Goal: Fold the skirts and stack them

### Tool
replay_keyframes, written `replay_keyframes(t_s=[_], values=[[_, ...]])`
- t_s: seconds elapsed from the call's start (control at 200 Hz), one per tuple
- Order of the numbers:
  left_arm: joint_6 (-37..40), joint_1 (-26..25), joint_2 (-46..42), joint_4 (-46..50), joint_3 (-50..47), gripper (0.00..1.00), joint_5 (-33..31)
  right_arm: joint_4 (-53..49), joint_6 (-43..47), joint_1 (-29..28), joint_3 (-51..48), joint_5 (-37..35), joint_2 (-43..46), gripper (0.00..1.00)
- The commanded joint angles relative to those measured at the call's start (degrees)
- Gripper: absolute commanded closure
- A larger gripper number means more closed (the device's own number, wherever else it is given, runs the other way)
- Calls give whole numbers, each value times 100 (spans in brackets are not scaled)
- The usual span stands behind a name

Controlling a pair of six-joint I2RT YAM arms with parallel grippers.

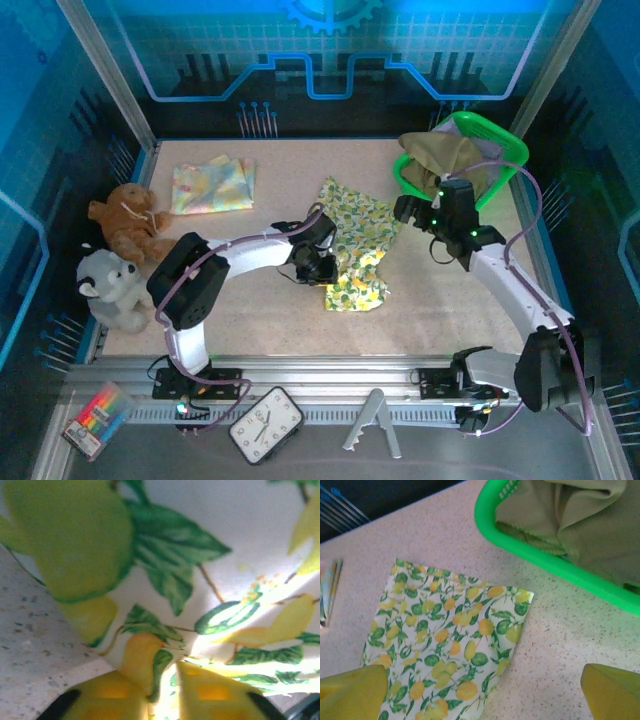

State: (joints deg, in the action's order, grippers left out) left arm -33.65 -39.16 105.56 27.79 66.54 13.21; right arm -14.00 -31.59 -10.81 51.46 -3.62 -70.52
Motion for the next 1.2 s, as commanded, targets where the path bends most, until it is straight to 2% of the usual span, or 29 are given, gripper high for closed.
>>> replay_keyframes(t_s=[0.0, 0.12, 0.195, 0.25, 0.295, 0.365, 0.4, 0.485, 0.51, 0.535, 0.63, 0.835, 0.965, 1.08, 1.19], values=[[462, 12, -411, 478, -100, 100, -864, 266, -185, 222, -75, 678, -87, 0], [1394, 146, -728, 1341, -40, 100, -2242, 593, -47, 99, -242, 573, -110, 0], [1929, 344, -980, 1591, -114, 100, -2815, 763, -75, 4, -282, 527, -208, 0], [2246, 510, -1216, 1649, -141, 100, -2882, 825, 13, -57, -225, 754, -351, 0], [2420, 620, -1425, 1623, -160, 90, -2884, 683, -3, -142, -142, 744, -521, 0], [2434, 827, -1743, 1496, -159, 81, -2664, 383, 6, -318, 237, 679, -816, 0], [2338, 961, -1931, 1351, -195, 67, -2351, 273, 2, -401, 374, 657, -983, 0], [2033, 1270, -2424, 724, -548, 15, -1432, 108, 79, -587, 734, 914, -1470, 0], [1975, 1331, -2536, 586, -668, 5, -1346, 12, 83, -635, 888, 973, -1614, 0], [1914, 1365, -2631, 490, -779, 1, -1366, -130, 91, -688, 1058, 1003, -1815, 0], [1736, 1501, -2718, 519, -1011, 1, -1581, -740, -7, -887, 1814, 853, -2534, 0], [1457, 1762, -2318, 878, -1152, 6, -1291, -1938, -69, -1358, 3694, 562, -4167, 7], [1447, 1821, -2011, 871, -1212, 15, -1063, -2063, -240, -1459, 4416, 618, -4804, 11], [1586, 1823, -1793, 403, -1432, 28, -966, -2067, -342, -1505, 4797, 799, -5109, 11], [1601, 1828, -1491, -71, -1565, 35, -1094, -2130, -428, -1564, 5054, 889, -5332, 11]])
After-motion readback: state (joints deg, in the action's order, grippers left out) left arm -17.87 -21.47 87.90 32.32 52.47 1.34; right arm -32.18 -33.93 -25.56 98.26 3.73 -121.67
